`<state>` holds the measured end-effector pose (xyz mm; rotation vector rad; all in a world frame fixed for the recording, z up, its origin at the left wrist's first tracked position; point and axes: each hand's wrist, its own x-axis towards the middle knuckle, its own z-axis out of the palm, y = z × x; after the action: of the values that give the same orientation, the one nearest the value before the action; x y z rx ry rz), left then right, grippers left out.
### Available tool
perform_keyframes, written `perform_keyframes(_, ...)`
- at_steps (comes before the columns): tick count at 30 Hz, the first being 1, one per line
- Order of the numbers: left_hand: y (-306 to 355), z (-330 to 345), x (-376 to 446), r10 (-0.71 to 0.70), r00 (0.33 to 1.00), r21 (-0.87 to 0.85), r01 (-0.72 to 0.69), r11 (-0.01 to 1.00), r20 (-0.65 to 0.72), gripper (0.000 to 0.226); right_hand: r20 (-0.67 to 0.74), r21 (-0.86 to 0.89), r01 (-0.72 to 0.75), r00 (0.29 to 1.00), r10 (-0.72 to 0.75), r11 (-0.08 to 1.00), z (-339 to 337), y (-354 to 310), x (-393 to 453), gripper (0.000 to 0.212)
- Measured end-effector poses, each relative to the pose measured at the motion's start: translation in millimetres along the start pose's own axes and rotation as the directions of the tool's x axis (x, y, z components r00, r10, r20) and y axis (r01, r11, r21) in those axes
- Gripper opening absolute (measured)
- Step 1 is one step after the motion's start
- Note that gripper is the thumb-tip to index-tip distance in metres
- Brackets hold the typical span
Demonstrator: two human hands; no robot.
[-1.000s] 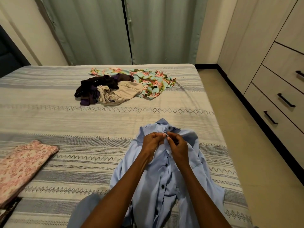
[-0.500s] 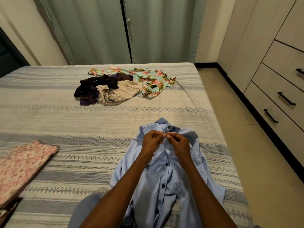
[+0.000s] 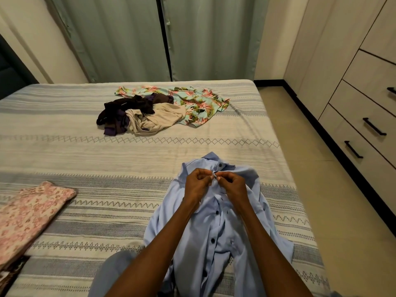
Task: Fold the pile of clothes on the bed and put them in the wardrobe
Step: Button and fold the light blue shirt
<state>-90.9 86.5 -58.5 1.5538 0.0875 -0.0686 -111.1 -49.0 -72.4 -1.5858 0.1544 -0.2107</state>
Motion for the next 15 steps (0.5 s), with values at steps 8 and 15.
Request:
perform_keyframes(8,-2,1,4,0.011,0.999,0.073,-0.008,0.997,-0.044,0.023,-0.023,-0.259,0.118,0.991,-0.128,0.959,8,2,-3,0.007)
perform_keyframes(15,-1,-3,14,0.011,1.000,0.093,-0.011,0.996,0.001,0.030,-0.021,-0.412,0.267,0.953,-0.302,0.871,10,2,-4,0.017)
